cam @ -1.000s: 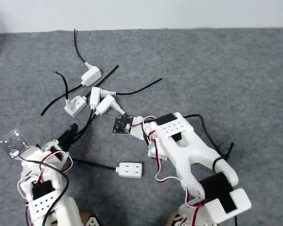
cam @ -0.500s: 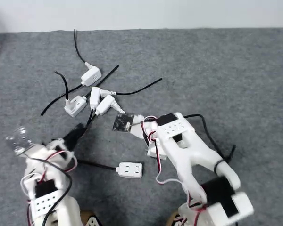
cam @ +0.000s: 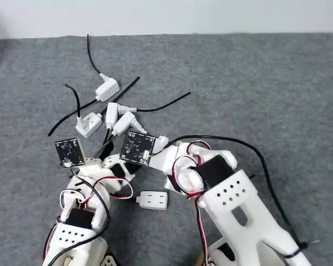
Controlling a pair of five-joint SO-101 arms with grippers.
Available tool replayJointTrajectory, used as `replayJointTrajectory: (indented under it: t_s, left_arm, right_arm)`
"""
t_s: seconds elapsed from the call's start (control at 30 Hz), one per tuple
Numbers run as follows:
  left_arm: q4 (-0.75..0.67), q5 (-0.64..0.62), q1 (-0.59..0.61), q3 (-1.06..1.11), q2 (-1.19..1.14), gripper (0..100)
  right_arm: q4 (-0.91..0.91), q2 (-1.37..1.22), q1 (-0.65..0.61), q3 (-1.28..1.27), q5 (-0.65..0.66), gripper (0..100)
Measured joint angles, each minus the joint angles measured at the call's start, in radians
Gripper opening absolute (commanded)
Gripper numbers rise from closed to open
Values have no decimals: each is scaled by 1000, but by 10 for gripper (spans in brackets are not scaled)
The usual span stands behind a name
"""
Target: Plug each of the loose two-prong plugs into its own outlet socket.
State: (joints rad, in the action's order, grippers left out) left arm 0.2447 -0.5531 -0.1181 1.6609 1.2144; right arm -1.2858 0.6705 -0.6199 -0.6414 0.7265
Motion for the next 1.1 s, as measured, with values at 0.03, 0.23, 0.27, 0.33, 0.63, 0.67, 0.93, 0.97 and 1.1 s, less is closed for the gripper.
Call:
replayJointTrajectory:
  t_s: [0.03, 0.23, 0.27, 0.33, 0.63, 0.67, 0.93, 0.97, 1.1]
  left_arm:
    - [0, -3, -5, 0, 0, 527]
    - [0, -12, -14, 0, 0, 527]
    - [0, -12, -15, 0, 0, 527]
    - [0, -12, -40, 0, 0, 527]
    - [-20, -18, -80, 3, 12, 527]
    - [-20, -18, -80, 5, 12, 527]
    - [-17, -18, -80, 6, 12, 527]
    - [-17, -18, -80, 6, 12, 527]
    - [-17, -15, -80, 6, 12, 527]
  right_arm:
    - [0, 2, 0, 0, 0, 7]
    - [44, -17, 23, 6, 0, 7]
    - [54, -34, 35, 18, 0, 7]
    - [64, -74, 52, 57, 0, 7]
    - [-71, -109, 64, 276, -3, 7]
    - [-89, -109, 64, 290, -3, 7]
    - [-118, -107, 64, 318, -3, 7]
    - [-118, -107, 64, 318, -3, 7]
    - [-118, -107, 64, 318, -3, 7]
